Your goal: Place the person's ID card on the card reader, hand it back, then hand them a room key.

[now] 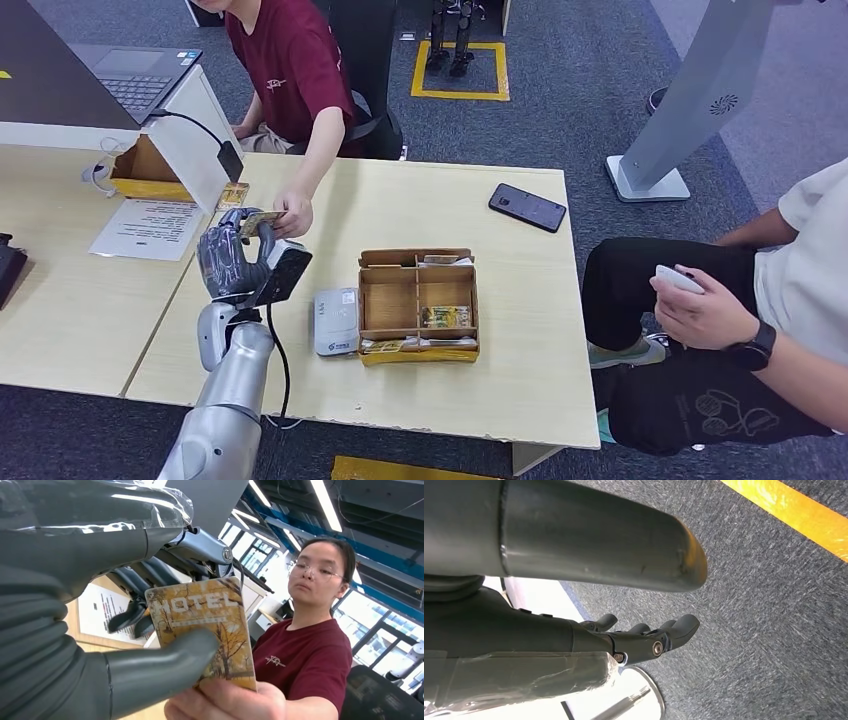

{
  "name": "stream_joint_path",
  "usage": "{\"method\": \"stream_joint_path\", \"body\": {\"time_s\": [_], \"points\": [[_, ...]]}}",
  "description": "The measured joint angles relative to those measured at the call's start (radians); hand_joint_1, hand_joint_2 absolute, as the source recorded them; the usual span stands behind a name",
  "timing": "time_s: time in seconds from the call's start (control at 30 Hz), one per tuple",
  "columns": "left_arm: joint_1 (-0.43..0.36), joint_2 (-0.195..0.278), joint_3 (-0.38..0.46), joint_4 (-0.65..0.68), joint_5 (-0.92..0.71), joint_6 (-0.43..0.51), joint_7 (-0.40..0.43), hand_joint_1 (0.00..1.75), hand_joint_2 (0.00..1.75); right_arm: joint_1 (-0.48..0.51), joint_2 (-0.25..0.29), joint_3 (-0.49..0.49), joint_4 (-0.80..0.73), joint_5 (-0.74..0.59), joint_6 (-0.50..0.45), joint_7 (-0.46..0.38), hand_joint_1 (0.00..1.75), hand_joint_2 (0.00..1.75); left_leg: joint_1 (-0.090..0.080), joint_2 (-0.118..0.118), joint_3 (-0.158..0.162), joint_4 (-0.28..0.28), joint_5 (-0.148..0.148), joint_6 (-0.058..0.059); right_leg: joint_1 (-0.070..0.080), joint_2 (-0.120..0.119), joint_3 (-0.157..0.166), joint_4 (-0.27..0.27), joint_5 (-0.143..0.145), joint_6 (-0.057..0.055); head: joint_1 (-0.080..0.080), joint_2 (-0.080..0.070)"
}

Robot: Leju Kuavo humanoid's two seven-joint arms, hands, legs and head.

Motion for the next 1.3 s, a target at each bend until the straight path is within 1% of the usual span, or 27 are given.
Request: {"method": "stream_joint_path", "body": {"time_s": [0.1,0.2,0.3,0.37,0.53,0.83,0.93,1.0,1.03,1.1,1.13,1.2,1.3], "points": [[-0.006,0.001,0.007,0.025,0.048,0.000,-0.004,0.00,1.75,0.000,0.000,0.000,0.000,0.000,0.000,-0.002,0.00,0.00,0.000,0.000,0.000,0.000,0.000,0.000,0.000,0.000,0.000,0.000,0.000,0.000,0.000,0.000],[-0.018,0.004,0.009,0.067,0.184,-0.007,0.007,0.00,1.75,0.001,0.000,0.000,0.000,0.000,-0.001,0.001,0.00,0.00,0.000,0.000,0.000,0.000,0.000,0.000,0.000,0.000,0.000,0.000,0.000,0.000,0.000,0.000],[-0.024,0.006,0.001,0.089,0.349,-0.053,0.039,0.00,1.75,0.002,0.000,0.000,0.000,-0.001,-0.003,0.009,0.00,0.00,0.000,0.000,0.000,0.000,0.000,0.000,0.000,0.000,0.000,0.000,0.000,0.000,0.000,0.000],[-0.024,0.006,-0.010,0.090,0.407,-0.083,0.052,0.00,1.75,0.004,0.000,0.000,0.000,-0.001,-0.004,0.013,0.00,0.00,0.000,0.000,0.000,0.000,0.000,0.000,0.000,0.000,0.000,0.000,0.000,0.000,0.000,0.000],[-0.015,0.005,-0.046,0.077,0.472,-0.149,0.052,0.00,1.75,0.007,0.000,-0.003,0.000,-0.002,-0.004,0.016,0.00,0.00,0.000,0.000,0.000,0.000,0.000,0.000,0.000,0.000,0.000,0.000,0.000,0.000,0.000,0.000],[-0.003,0.005,-0.077,0.058,0.484,-0.161,0.051,0.00,1.75,0.010,0.000,-0.004,0.000,-0.002,-0.005,0.016,0.00,0.00,0.000,0.000,0.000,0.000,0.000,0.000,0.000,0.000,0.000,0.000,0.000,0.000,0.000,0.000],[0.004,0.005,-0.087,0.049,0.501,-0.186,0.044,0.00,1.75,0.011,0.000,-0.006,0.000,-0.003,-0.005,0.016,0.00,0.00,0.000,0.000,0.000,0.000,0.000,0.000,0.000,0.000,0.000,0.000,0.000,0.000,0.000,0.000],[0.033,0.005,-0.110,0.012,0.546,-0.261,0.038,0.00,1.75,0.011,0.000,-0.013,0.000,-0.005,-0.006,0.020,0.00,0.00,0.000,0.001,0.000,0.000,0.000,0.000,0.000,0.001,0.000,0.000,0.000,0.000,0.000,0.000],[0.061,0.004,-0.134,-0.024,0.580,-0.318,0.038,0.00,1.75,0.012,0.000,-0.019,0.000,-0.006,-0.006,0.024,0.00,0.00,0.000,0.001,0.000,0.000,0.000,0.000,0.000,0.001,-0.001,0.000,0.000,0.000,0.000,0.000],[0.142,0.004,-0.206,-0.126,0.648,-0.436,0.049,0.00,1.75,0.014,0.000,-0.034,0.000,-0.011,-0.008,0.037,0.00,0.00,0.000,0.002,-0.001,0.000,-0.001,0.000,0.000,0.002,-0.001,0.000,0.000,0.000,0.000,0.000],[0.189,0.006,-0.253,-0.187,0.674,-0.481,0.055,0.00,1.75,0.015,0.000,-0.042,0.000,-0.015,-0.011,0.043,0.00,0.00,0.000,0.002,-0.001,0.000,-0.001,0.000,0.000,0.002,-0.002,0.000,0.000,0.000,0.000,0.000],[0.278,0.012,-0.340,-0.306,0.707,-0.532,0.062,0.00,1.75,0.018,-0.001,-0.060,0.000,-0.024,-0.017,0.051,0.00,0.00,0.000,0.001,-0.002,0.000,-0.002,0.001,0.000,0.002,-0.002,-0.001,-0.001,0.001,0.000,0.000],[0.388,0.035,-0.460,-0.467,0.728,-0.559,0.061,0.00,1.75,0.022,-0.002,-0.083,0.000,-0.037,-0.024,0.054,0.00,0.00,0.000,0.001,-0.003,0.000,-0.003,0.001,0.000,0.002,-0.003,-0.001,-0.002,0.001,0.001,0.000]]}}
